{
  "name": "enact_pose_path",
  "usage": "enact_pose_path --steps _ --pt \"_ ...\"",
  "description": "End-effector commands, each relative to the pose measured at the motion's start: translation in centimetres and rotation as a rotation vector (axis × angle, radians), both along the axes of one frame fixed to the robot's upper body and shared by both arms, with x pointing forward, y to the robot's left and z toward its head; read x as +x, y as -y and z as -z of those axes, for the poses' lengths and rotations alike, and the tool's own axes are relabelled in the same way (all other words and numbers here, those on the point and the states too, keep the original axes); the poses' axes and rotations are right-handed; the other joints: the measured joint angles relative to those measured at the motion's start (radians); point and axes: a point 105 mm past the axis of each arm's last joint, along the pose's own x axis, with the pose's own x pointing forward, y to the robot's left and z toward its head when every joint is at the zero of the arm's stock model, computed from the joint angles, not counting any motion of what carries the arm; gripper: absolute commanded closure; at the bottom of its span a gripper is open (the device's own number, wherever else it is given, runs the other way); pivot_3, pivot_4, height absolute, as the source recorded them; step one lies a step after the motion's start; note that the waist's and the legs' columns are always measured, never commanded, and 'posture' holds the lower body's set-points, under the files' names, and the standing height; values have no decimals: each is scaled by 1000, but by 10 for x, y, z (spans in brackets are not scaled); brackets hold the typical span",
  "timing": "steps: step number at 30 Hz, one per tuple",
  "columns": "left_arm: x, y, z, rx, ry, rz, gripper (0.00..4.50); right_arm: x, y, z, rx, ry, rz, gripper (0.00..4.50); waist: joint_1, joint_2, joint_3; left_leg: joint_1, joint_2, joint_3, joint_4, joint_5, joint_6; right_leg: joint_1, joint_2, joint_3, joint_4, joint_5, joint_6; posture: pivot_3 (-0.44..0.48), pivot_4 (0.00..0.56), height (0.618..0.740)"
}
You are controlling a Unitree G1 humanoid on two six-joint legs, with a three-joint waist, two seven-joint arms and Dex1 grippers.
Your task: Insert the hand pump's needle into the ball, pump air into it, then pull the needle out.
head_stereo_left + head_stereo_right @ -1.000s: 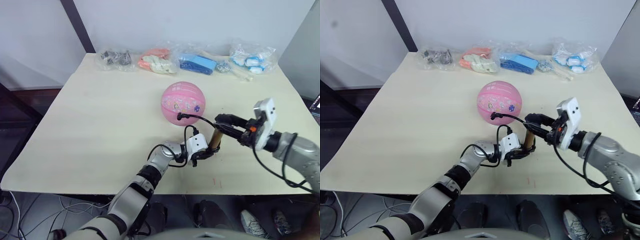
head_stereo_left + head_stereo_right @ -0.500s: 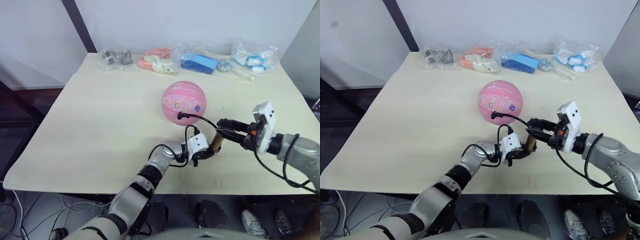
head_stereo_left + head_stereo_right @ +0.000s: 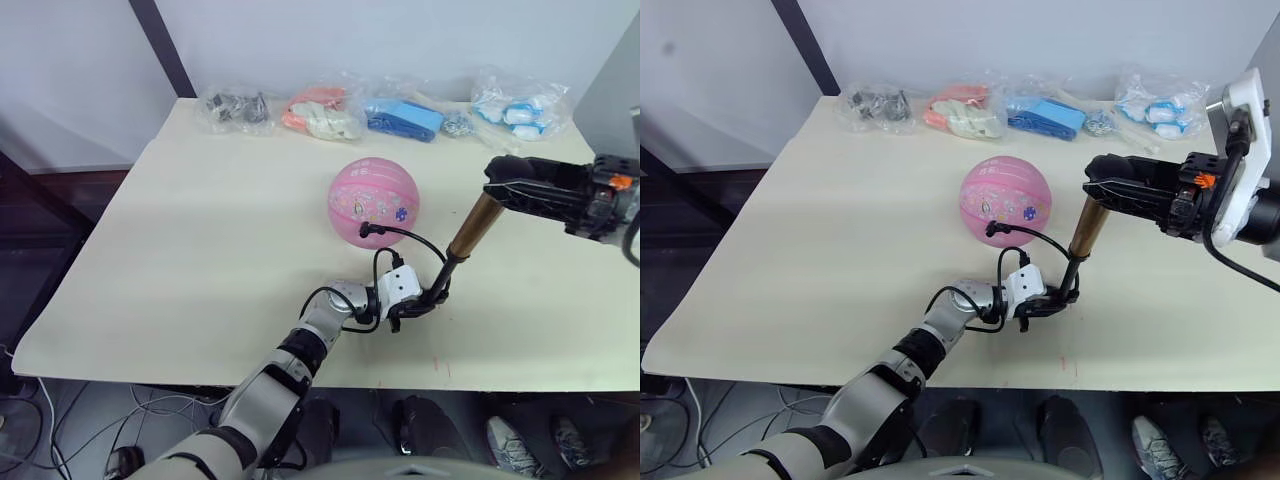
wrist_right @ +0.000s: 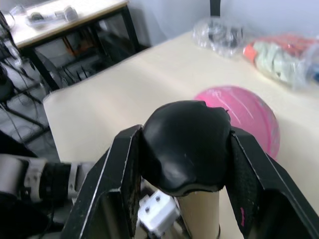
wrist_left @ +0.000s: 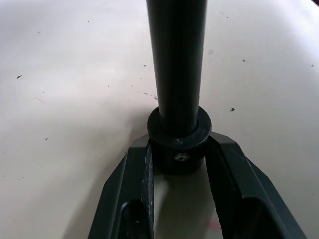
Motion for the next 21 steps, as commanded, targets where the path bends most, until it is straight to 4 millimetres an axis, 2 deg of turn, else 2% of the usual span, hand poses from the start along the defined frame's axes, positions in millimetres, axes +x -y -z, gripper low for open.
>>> enact_pose_path --steps 1,3,5,7,11,14,17,21 --pt "-18 -21 45 144 -128 -9 3484 -9 9 -52 54 221 54 2753 0 1 0 -2 0 0 0 0 0 -2 -1 0 0 0 0 0 150 740" --pt "-19 -21 45 143 -129 -8 3484 -5 9 -39 56 183 63 2753 0 1 0 -6 0 0 2 0 0 -6 -1 0 1 0 0 0 150 740" --pt "-19 -21 44 142 -130 -8 3484 2 9 -7 -1 106 81 2753 2 -1 -1 -10 0 0 3 0 0 -10 -2 0 4 0 0 0 150 740" --pt "-19 -22 44 142 -129 -7 3484 8 8 12 45 53 87 2753 1 -5 -3 -9 -1 -1 3 0 0 -10 -1 -1 4 0 0 0 150 740" --pt "-18 -23 43 143 -128 -9 3484 13 5 52 26 -27 102 2753 -4 -9 -6 -4 -1 0 3 0 0 -6 -1 0 5 0 1 0 150 740" --pt "-19 -24 44 144 -129 -11 3484 16 7 79 17 -80 118 2753 -6 -12 -9 9 0 0 -1 0 0 6 0 0 3 -3 5 0 150 740" --pt "-19 -24 44 145 -129 -11 3484 16 10 107 3 -135 131 2753 -7 -16 -14 10 3 0 -1 0 0 6 4 0 3 -3 5 0 150 740" --pt "-19 -25 44 146 -129 -11 3484 15 11 143 -25 -205 142 2754 -7 -15 -18 10 4 0 -1 0 0 6 6 2 3 -3 5 0 150 740"
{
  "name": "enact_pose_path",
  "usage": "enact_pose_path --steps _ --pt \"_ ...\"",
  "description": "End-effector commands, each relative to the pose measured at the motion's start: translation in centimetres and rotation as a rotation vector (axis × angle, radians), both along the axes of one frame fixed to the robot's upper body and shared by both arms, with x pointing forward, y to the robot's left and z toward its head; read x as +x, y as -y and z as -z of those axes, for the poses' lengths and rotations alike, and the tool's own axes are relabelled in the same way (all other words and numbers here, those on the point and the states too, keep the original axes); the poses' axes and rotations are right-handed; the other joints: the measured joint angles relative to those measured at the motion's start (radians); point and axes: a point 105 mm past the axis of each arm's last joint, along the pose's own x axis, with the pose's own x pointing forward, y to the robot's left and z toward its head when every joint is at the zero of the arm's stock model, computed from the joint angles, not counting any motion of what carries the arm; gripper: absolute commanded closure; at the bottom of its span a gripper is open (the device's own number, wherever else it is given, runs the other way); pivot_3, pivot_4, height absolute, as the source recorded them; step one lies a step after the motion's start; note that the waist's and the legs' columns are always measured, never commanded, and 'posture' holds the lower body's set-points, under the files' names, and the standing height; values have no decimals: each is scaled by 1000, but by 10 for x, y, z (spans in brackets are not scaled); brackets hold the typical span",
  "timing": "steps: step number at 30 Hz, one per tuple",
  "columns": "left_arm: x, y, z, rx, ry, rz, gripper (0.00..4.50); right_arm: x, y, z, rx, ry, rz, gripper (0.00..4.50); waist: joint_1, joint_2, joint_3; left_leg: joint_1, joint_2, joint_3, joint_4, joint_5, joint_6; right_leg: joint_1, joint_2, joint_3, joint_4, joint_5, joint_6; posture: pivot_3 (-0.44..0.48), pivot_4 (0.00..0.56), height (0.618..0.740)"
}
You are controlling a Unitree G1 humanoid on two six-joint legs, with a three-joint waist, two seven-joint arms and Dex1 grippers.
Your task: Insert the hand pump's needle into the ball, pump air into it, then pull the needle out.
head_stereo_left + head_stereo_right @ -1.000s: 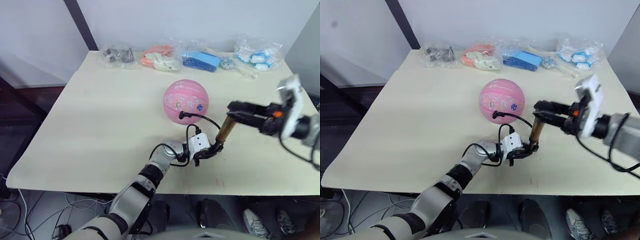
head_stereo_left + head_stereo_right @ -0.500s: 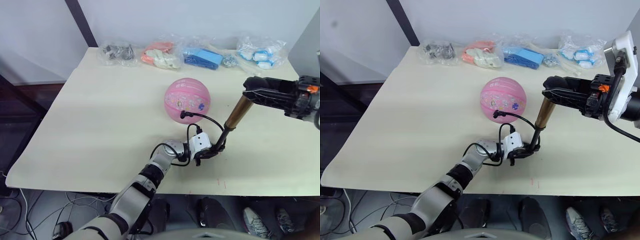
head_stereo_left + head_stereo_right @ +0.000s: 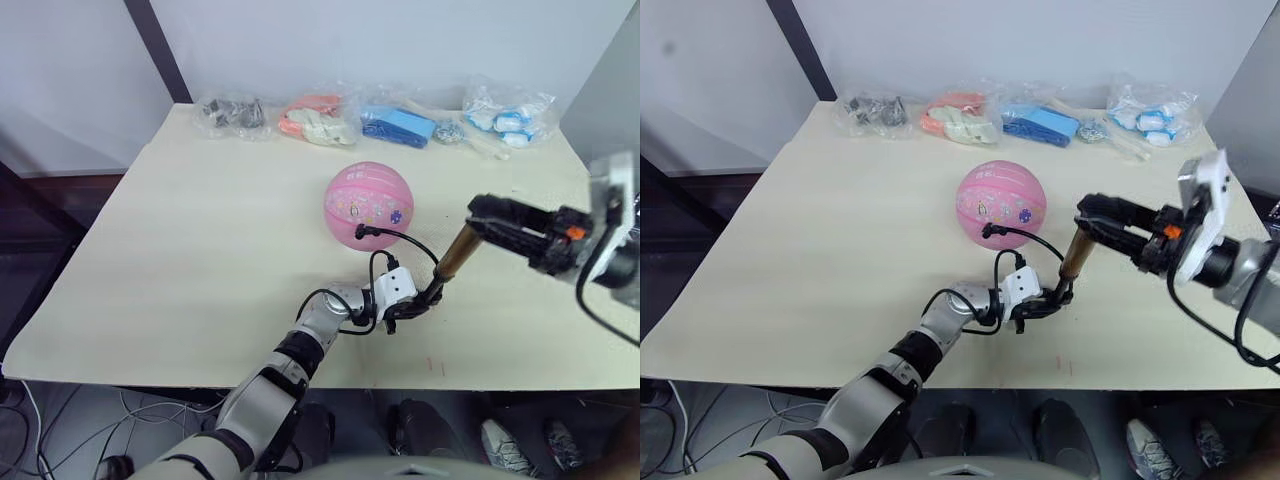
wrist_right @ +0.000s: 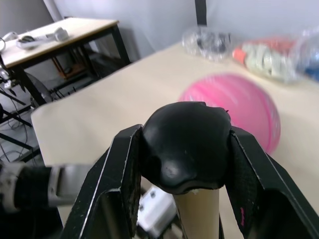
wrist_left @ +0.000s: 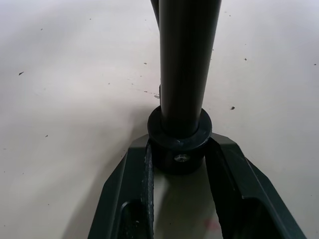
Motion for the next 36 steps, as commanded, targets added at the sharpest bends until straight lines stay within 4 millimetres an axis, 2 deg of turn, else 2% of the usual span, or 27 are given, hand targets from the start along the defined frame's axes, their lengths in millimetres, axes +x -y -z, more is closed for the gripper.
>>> enact_pose_path --steps 1,10,13,15,20,24,31,36 --pt "-20 -17 35 114 -111 25 3484 8 12 63 -121 -184 91 2755 0 0 -1 0 0 0 0 0 0 0 0 0 0 0 0 0 150 740" --pt "-20 -17 35 116 -112 26 3484 -1 -7 132 -193 -336 64 2772 -1 0 -5 1 1 0 0 0 0 0 2 0 0 0 -1 0 150 740" --pt "-19 -17 35 116 -111 24 3484 -4 -7 135 -226 -323 63 2773 -1 -4 -12 2 2 0 -1 0 0 0 2 1 0 -1 -1 0 150 740" --pt "-19 -18 35 118 -110 23 3484 1 -6 116 -199 -269 76 2773 -1 -4 -13 4 2 0 -1 0 0 2 3 0 0 -1 -3 0 150 740" --pt "-20 -19 36 122 -112 23 3484 11 3 53 -127 -116 101 2773 1 1 -8 3 2 -1 -1 0 0 2 3 0 0 -2 -3 0 150 740" --pt "-20 -18 36 120 -112 25 3484 7 9 -8 -58 6 82 2773 5 13 5 -2 1 -1 -1 0 0 -2 1 0 0 -2 -3 0 150 740" --pt "-21 -18 37 121 -115 27 3484 -7 19 -76 -38 105 63 2773 6 13 11 -5 -3 -1 -1 0 0 -3 -4 -1 -1 0 -6 0 150 740" --pt "-21 -18 38 123 -116 28 3484 -16 21 -113 -12 173 65 2773 5 11 13 -5 -4 0 -1 0 0 -3 -6 -2 -1 0 -6 0 150 740"
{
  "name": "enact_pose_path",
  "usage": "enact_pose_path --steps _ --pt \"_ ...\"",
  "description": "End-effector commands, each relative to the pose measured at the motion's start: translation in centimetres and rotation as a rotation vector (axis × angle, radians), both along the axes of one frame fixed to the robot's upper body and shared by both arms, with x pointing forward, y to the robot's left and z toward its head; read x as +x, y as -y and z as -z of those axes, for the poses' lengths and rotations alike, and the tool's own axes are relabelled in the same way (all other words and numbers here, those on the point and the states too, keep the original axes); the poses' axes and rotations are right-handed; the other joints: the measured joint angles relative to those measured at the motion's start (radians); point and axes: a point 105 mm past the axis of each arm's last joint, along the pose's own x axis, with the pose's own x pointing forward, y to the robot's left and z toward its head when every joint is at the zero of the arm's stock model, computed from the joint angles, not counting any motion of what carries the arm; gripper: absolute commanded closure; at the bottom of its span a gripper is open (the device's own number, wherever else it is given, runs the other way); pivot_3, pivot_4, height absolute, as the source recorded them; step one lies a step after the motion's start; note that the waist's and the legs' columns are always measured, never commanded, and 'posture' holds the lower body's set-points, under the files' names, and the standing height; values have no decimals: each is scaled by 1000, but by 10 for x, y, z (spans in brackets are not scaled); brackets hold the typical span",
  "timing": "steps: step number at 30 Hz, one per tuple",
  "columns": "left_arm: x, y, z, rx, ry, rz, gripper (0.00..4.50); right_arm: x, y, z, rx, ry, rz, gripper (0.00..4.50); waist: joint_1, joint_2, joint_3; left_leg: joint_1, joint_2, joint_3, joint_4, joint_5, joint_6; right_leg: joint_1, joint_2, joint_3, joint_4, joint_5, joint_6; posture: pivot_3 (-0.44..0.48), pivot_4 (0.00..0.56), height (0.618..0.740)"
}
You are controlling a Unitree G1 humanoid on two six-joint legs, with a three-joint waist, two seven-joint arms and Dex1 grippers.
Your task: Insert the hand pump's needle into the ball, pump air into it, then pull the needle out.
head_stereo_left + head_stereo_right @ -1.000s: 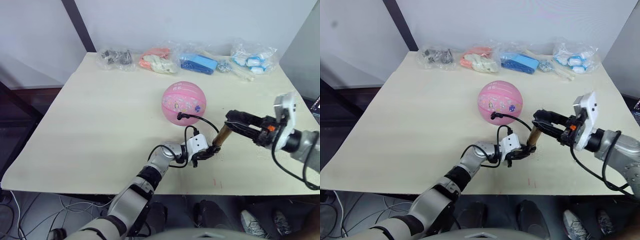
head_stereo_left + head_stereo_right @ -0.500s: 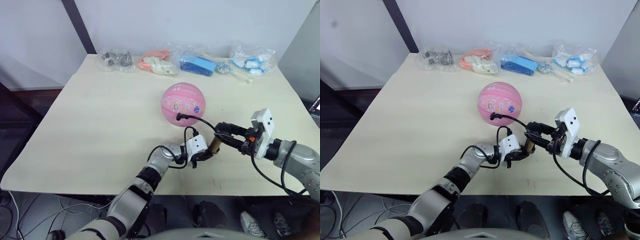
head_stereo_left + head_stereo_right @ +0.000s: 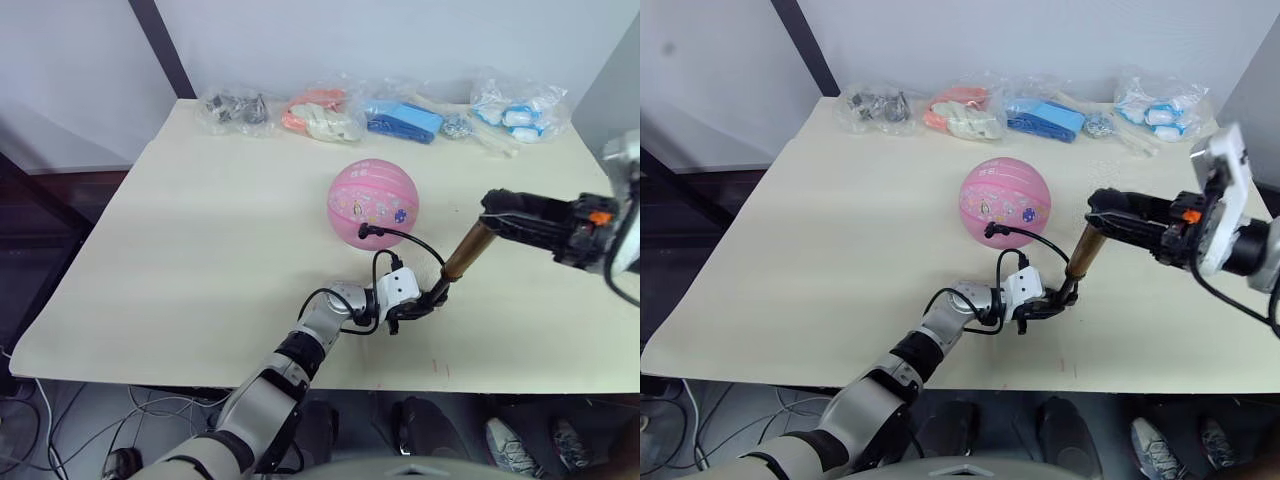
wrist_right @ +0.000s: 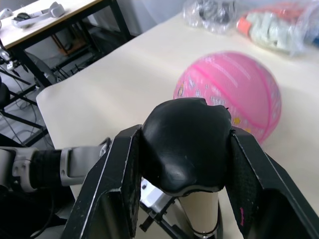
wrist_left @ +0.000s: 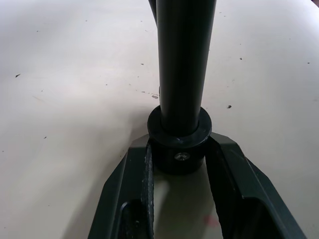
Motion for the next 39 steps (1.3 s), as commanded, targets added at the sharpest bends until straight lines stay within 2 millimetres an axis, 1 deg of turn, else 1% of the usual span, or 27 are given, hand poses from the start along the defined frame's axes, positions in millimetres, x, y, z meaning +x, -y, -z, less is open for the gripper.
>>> enact_pose_path --steps 1,3,6,9,10,11,14,16,17,20,21,23,27,28,30,32,33,34,36,38,39 --pt "-18 -23 45 141 -130 -9 3484 -7 11 -54 51 201 65 2773 0 -1 1 0 0 0 0 0 0 0 0 0 0 0 0 0 150 740" --pt "-19 -23 45 141 -130 -6 3484 -8 11 -60 37 221 73 2773 0 -1 1 0 0 -1 0 0 0 0 0 -1 0 0 0 0 150 740" --pt "-20 -23 45 142 -131 -2 3484 -9 8 -58 35 210 66 2773 0 -1 1 -2 0 0 0 0 0 -1 -1 -1 0 0 0 0 150 740" --pt "-20 -22 45 141 -132 0 3484 -1 9 -24 -37 116 87 2773 1 -1 1 -2 0 0 0 0 0 -1 -1 -1 0 0 0 0 150 740" --pt "-19 -22 45 141 -132 0 3484 0 9 -15 -46 93 92 2773 1 -3 0 -2 0 -1 0 0 0 -1 0 -1 0 0 0 0 150 740" --pt "-19 -22 45 142 -131 1 3484 4 11 0 -44 53 105 2773 1 -3 0 -1 0 -1 0 0 0 -1 0 -2 0 0 0 0 150 740" --pt "-19 -21 45 141 -130 1 3484 10 13 34 -31 -33 126 2773 0 -9 -4 2 0 -1 0 0 0 2 0 -1 0 -2 4 0 150 740" --pt "-19 -22 45 142 -129 -1 3484 12 14 53 -43 -72 134 2773 -2 -12 -8 3 0 -1 0 0 0 3 0 -1 0 -3 5 0 150 740" --pt "-18 -22 45 142 -129 -2 3484 13 13 61 -24 -94 137 2773 -4 -15 -11 4 0 0 0 0 0 3 0 -1 0 -3 5 0 150 740" --pt "-18 -24 45 143 -129 -6 3485 16 4 88 33 -161 131 2773 -4 -18 -14 5 2 -1 -1 0 0 3 2 -1 0 -3 5 0 150 740" --pt "-18 -24 45 143 -129 -6 3484 16 2 92 39 -170 130 2773 -4 -18 -14 5 3 -1 0 0 0 3 3 -1 1 -3 5 0 150 740" --pt "-18 -24 45 143 -129 -7 3485 17 -2 106 42 -194 131 2774 -4 -14 -16 5 4 -1 0 0 0 3 6 0 1 -3 4 0 150 740" --pt "-18 -24 45 142 -130 -9 3485 21 -9 150 13 -271 165 2774 -4 -14 -18 6 6 -2 -1 0 0 3 8 0 1 -3 4 0 150 740" --pt "-18 -24 45 141 -130 -9 3485 20 -11 164 -20 -294 168 2774 -4 -14 -18 6 6 -1 -1 0 0 3 8 0 1 -3 4 0 150 740" --pt "-18 -24 45 140 -129 -10 3485 16 -14 180 -48 -320 163 2775 -5 -15 -21 6 6 -1 -1 0 0 3 8 1 1 -3 4 0 150 740" --pt "-18 -24 45 139 -129 -12 3485 14 -17 184 -37 -321 153 2775 -5 -14 -22 6 6 -1 -1 0 0 3 8 1 1 -3 4 0 150 740" --pt "-18 -24 45 140 -129 -13 3485 15 -18 183 -33 -310 152 2775 -6 -14 -23 6 6 -1 -1 0 0 3 8 1 1 -3 4 0 150 740" --pt "-18 -24 45 139 -129 -13 3485 16 -19 177 -23 -286 149 2775 -6 -14 -23 7 6 -1 -1 0 0 3 8 1 1 -3 4 0 150 740" --pt "-18 -24 45 140 -129 -12 3485 19 -20 154 3 -202 135 2775 -6 -14 -23 7 6 -1 -1 0 0 3 8 1 1 -3 4 0 150 740" --pt "-19 -25 45 141 -131 -11 3485 22 -16 127 8 -125 128 2775 -5 -11 -21 6 6 -1 -1 0 0 3 8 1 1 -3 4 0 150 740" --pt "-19 -25 46 142 -132 -10 3485 24 -13 111 13 -84 127 2775 -5 -10 -20 6 6 -1 -1 0 0 3 8 1 1 -3 4 0 150 740"
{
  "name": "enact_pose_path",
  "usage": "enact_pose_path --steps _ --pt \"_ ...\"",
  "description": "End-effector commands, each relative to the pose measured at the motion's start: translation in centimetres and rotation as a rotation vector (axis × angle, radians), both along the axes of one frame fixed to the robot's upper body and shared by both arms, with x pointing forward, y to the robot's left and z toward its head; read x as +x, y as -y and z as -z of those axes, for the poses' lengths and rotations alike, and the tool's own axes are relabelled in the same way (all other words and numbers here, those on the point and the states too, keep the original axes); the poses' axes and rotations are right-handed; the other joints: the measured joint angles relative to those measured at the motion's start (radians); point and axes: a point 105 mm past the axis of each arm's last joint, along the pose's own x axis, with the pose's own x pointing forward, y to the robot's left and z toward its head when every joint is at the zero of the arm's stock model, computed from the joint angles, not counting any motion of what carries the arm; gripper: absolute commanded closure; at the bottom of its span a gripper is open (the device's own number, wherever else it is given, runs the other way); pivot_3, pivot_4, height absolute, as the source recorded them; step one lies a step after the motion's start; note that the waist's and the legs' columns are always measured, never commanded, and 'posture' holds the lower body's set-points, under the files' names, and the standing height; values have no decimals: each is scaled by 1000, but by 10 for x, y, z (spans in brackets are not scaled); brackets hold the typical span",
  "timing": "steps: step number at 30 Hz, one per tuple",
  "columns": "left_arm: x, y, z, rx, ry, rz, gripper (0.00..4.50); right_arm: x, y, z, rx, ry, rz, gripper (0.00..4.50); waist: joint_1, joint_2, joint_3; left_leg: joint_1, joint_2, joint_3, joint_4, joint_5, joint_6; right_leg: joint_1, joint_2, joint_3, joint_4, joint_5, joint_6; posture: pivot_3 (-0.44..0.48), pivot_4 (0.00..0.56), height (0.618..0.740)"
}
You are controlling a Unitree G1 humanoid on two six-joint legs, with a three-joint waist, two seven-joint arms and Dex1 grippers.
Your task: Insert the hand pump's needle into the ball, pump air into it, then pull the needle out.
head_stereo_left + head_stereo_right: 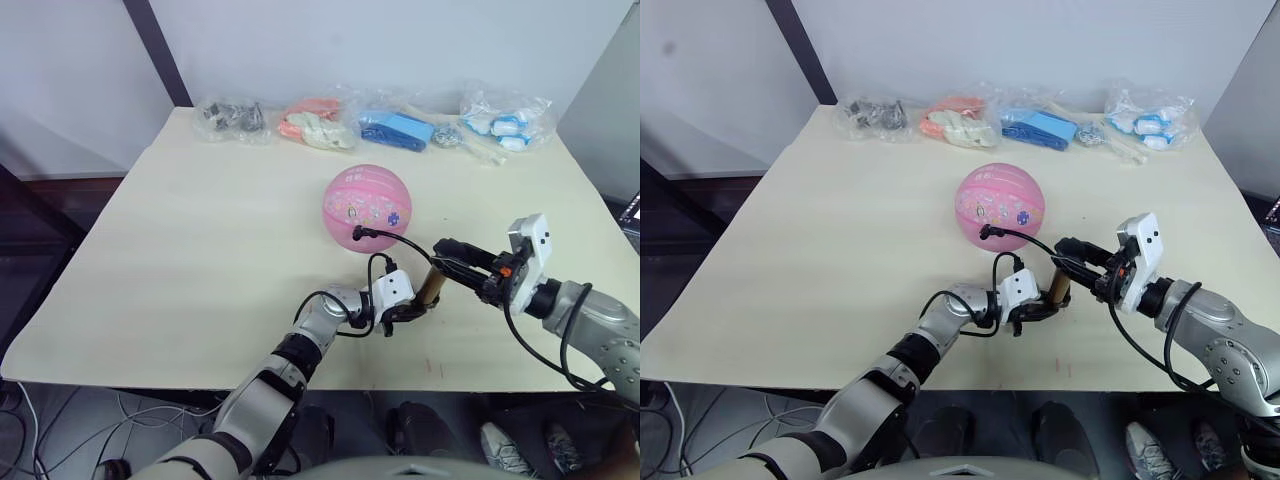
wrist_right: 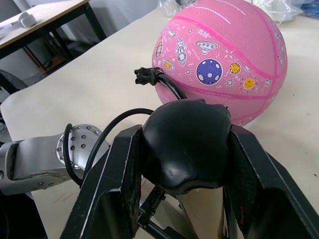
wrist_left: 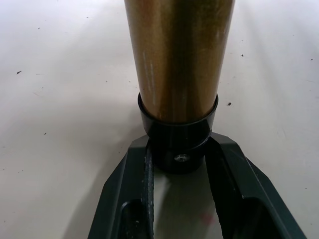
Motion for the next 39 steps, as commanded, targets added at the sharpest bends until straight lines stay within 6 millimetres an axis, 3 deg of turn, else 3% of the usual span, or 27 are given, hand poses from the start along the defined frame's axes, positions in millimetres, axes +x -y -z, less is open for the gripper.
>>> enact_pose_path --steps 1,6,12,22,26,35,39 --pt "-20 -17 37 115 -117 19 3485 3 16 -22 -35 15 33 2775 0 4 4 0 0 0 0 0 0 0 0 0 0 0 0 0 150 740" --pt "-21 -15 37 113 -118 20 3485 3 26 -84 -6 128 28 2775 5 14 16 -4 -3 1 1 0 0 -3 -3 1 0 0 0 0 150 740" --pt "-21 -15 37 110 -121 18 3485 -5 37 -150 63 231 29 2775 4 12 20 -6 -6 1 0 0 0 -3 -8 -1 0 3 -4 0 150 740" --pt "-18 -15 37 107 -121 8 3485 -19 33 -202 85 327 0 2775 4 13 26 -9 -6 1 1 0 0 -5 -10 -2 0 3 -3 0 150 740" --pt "-18 -15 36 107 -121 9 3485 -15 28 -184 73 276 -6 2775 5 14 27 -15 -6 0 3 0 0 -11 -10 -2 2 3 -3 0 150 740" --pt "-17 -16 36 108 -118 7 3485 1 26 -79 60 32 35 2775 4 4 19 -16 -6 1 5 0 0 -14 -10 -1 5 3 -3 0 150 740" --pt "-16 -19 36 113 -116 2 3485 -2 18 -41 36 -37 24 2775 -1 3 17 -2 -5 1 1 0 1 0 -7 -2 3 0 1 0 150 740"
